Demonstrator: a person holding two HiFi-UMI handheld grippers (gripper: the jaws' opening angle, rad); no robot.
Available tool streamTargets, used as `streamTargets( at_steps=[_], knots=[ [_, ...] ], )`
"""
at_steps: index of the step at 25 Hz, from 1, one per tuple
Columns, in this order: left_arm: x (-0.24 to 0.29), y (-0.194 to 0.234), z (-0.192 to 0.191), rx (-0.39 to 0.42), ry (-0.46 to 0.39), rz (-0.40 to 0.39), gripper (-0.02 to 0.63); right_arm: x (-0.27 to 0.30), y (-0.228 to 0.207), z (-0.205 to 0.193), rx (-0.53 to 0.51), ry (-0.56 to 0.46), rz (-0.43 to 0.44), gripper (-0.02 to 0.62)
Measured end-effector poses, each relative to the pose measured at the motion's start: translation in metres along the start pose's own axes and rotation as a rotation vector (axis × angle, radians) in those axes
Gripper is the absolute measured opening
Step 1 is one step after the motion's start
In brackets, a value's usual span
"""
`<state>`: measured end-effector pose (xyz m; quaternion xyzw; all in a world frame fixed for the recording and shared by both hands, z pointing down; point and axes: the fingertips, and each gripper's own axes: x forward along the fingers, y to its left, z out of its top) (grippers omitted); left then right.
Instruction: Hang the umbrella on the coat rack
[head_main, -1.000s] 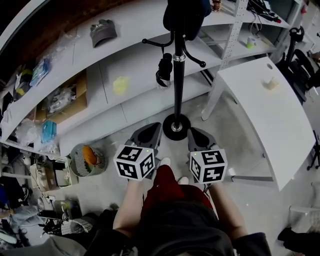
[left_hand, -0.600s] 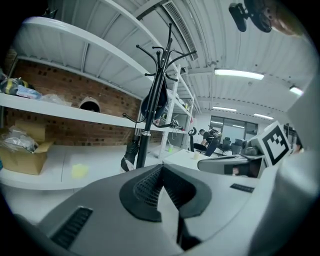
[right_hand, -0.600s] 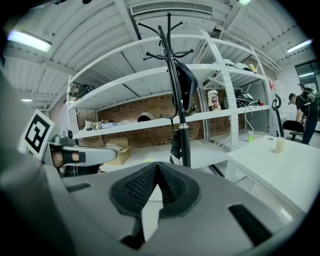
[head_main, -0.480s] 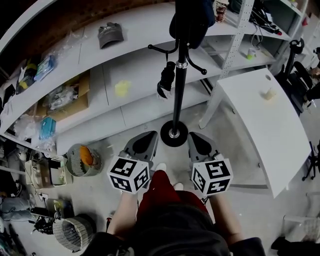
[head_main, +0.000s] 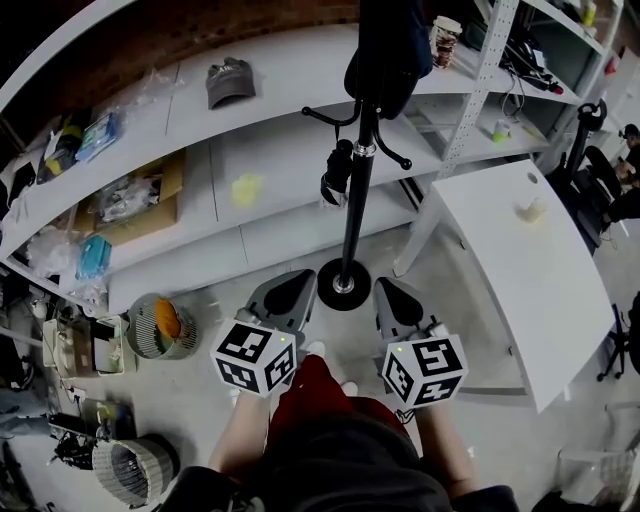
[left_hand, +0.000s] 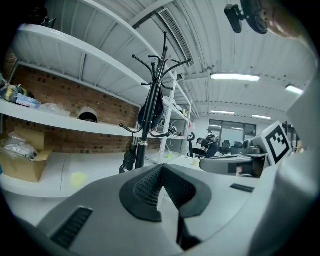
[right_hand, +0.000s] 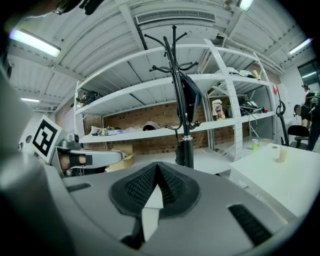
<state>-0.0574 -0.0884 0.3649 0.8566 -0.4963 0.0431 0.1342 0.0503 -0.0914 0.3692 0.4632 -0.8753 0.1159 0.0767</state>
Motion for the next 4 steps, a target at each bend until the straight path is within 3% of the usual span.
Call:
streamTargets(
  at_steps=[4],
  knots=[
    [-0.0015, -0.0079, 0.0, 0.004, 0.006, -0.002, 0.011, -0.0076, -0.0003, 0.0017, -0.001, -0.002, 0.005, 0.017]
  ],
)
